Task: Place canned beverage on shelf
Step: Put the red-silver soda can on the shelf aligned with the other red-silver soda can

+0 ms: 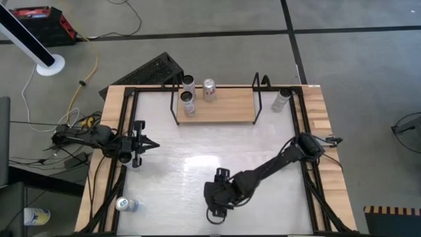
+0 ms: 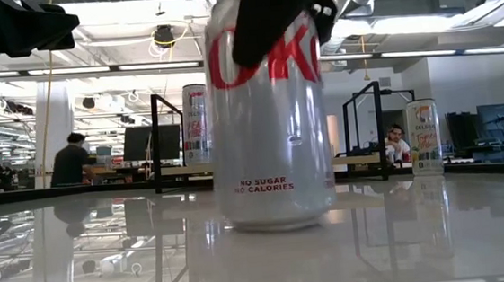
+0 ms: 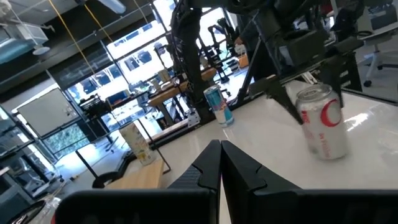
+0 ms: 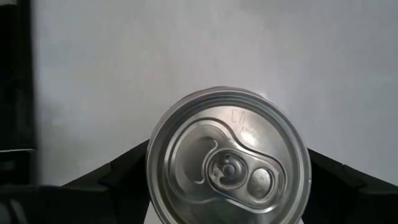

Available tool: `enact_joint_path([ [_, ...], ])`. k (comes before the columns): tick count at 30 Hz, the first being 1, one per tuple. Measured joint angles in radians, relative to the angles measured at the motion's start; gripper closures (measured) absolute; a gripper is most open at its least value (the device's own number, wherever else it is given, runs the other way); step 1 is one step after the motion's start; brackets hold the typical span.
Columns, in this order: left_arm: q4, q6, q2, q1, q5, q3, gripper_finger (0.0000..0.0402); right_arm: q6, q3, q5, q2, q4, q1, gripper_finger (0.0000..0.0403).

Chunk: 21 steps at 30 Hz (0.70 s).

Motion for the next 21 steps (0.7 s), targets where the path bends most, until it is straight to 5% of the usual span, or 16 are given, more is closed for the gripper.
enact_joint_path([
  [13, 0.004, 0.008, 0.000, 0.000, 0.000, 0.000, 0.0402, -0.466, 0.092, 0.067, -0.001, -0.107, -0.261, 0.0075],
  [21, 0.000, -0.002, 0.000, 0.000, 0.027, 0.000, 0.0402, -0.662, 0.092, -0.126, -0.027, -0.062, -0.557, 0.0075],
])
